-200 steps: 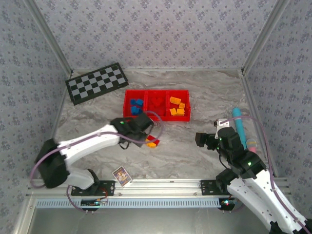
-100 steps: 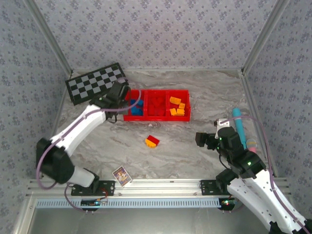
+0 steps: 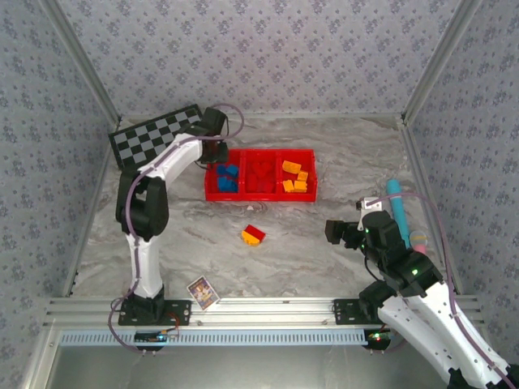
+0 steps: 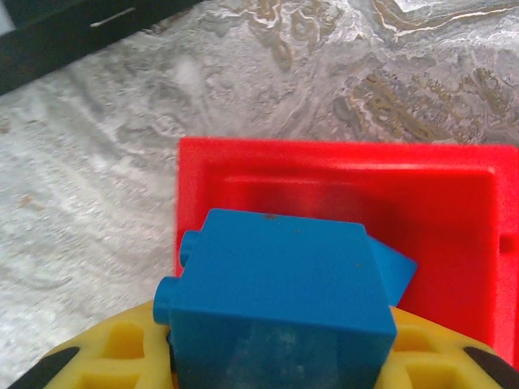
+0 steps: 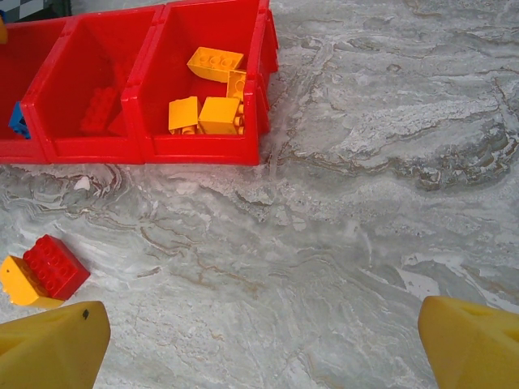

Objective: Sort the legos into containers by color
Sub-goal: Place the lego in the container, then pick up the lego from the center of the table.

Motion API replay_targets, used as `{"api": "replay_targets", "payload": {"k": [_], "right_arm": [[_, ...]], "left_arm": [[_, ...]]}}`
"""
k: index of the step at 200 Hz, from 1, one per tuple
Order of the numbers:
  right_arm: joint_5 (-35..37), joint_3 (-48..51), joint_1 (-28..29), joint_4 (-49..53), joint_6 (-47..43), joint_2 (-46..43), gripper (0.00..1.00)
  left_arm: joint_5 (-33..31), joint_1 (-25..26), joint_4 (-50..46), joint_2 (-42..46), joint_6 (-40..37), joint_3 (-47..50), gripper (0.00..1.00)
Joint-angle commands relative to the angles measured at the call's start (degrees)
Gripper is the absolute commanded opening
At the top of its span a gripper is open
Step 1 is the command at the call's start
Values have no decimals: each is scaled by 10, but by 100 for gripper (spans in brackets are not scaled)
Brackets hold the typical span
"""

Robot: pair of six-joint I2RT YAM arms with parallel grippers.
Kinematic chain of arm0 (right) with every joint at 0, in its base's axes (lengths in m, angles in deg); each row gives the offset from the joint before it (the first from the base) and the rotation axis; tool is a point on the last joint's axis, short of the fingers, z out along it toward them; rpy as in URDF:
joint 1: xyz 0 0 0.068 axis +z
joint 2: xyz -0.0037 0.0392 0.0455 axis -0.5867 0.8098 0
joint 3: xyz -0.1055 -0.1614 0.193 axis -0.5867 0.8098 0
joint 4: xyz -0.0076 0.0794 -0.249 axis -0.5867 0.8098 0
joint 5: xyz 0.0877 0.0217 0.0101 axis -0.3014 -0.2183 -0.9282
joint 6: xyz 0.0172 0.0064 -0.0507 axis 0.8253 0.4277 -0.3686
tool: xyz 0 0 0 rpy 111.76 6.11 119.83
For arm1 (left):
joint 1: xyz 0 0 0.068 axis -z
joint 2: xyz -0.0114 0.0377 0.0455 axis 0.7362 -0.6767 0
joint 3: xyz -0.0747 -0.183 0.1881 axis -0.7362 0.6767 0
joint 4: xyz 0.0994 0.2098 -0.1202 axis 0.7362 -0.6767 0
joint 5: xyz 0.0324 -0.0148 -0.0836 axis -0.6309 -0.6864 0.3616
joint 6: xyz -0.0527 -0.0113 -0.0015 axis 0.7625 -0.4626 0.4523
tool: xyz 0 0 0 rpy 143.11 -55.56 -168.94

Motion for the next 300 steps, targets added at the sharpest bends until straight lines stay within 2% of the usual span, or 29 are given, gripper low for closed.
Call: {"api": "replay_targets", "payload": {"k": [1, 37, 54, 82, 137, 156, 228, 268, 300], "right_arm": [[1, 1, -3, 0, 4, -8, 100], [4, 1, -3, 1, 5, -9, 100], [5, 1, -3, 0, 4, -9, 100], [5, 2, -3, -1, 5, -9, 100], [4, 3, -4, -2, 4, -6, 100], [3, 4, -4, -3, 4, -4, 100], [-4, 4, -11, -6, 1, 3, 100], [-10, 4, -14, -8, 0, 8, 100], [-18, 3, -19, -9, -2, 16, 100]], "left_arm": [[21, 2, -30, -26, 18, -56, 23], [30, 2, -40, -48, 16, -87, 33], [36, 2, -36, -41, 16, -81, 43], [51, 2, -12, -9, 14, -50, 59], [56, 8, 7, 72, -2, 8, 82], [48, 16, 13, 113, -8, 34, 99], [54, 70, 88, 269, -48, 163, 100], [53, 134, 99, 348, -66, 268, 100], [23, 204, 108, 395, -65, 351, 100]]}}
